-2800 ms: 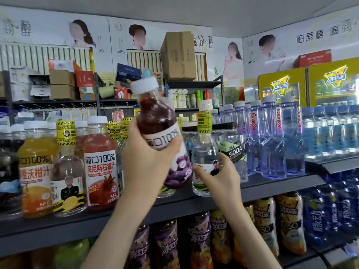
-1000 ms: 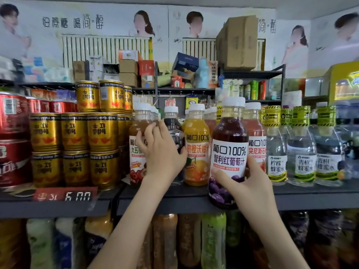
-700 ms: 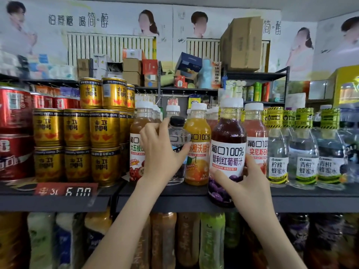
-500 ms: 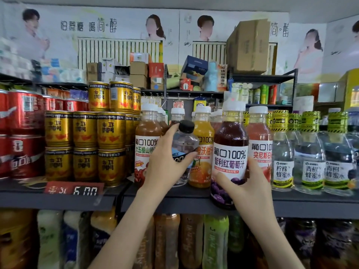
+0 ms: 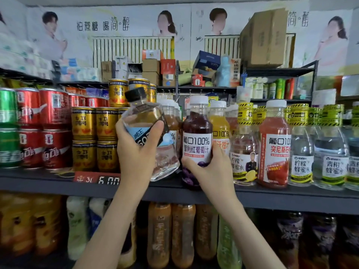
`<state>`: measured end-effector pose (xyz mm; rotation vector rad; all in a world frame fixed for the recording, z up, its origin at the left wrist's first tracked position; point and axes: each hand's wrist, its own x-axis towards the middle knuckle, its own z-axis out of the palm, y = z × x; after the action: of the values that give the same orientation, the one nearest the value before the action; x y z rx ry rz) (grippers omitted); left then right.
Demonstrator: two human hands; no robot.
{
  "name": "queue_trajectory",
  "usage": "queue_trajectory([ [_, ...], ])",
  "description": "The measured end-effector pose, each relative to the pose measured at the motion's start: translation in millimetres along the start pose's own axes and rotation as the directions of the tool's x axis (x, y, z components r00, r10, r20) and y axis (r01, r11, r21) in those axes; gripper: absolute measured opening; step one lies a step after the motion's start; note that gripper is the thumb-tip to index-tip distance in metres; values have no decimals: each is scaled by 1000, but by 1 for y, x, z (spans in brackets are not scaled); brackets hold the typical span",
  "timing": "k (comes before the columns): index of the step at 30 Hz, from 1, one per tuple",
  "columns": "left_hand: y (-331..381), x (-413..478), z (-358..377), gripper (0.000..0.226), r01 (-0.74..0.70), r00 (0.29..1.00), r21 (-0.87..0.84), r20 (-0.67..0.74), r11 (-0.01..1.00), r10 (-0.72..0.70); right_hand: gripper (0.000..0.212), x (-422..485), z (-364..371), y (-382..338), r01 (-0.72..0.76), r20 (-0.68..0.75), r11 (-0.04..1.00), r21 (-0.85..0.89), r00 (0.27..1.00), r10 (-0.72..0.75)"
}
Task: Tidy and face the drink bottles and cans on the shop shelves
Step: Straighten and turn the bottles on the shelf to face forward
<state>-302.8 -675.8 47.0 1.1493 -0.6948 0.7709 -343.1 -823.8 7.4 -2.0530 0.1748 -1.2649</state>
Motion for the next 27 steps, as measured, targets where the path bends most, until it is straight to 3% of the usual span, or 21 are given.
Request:
queue_trajectory([
  [5,-8,-1,-14,60,198,972,-19,137,980,-193,62,10,18,-4,29,-6,983,-180,1000,-31],
  [9,-15,-1,-18,44,316,924,-27,236,948,-301,68,12,25,-6,38,-48,976,-215,998,-49],
  [12,-13,-6,-12,33,315,910,-7,285,949,-300,47,6,18,-11,85,-91,989,-125,991,-96],
  [15,-6,-16,1,44,260,905,21,344,965,-252,15,-10,-11,-19,135,-68,982,132,990,-127],
  [17,1,-28,17,54,240,891,3,396,971,-221,19,-21,-38,-23,114,48,954,279,990,-132],
  [20,16,-46,47,41,222,862,-27,472,975,-183,39,-33,-77,-15,53,215,975,215,971,-100],
  [22,25,-59,72,37,249,832,-56,523,967,-184,50,-37,-103,-5,1,201,988,155,979,-32],
  [27,49,-102,143,77,284,754,-71,633,956,-177,49,-42,-179,29,-67,139,990,124,989,50],
])
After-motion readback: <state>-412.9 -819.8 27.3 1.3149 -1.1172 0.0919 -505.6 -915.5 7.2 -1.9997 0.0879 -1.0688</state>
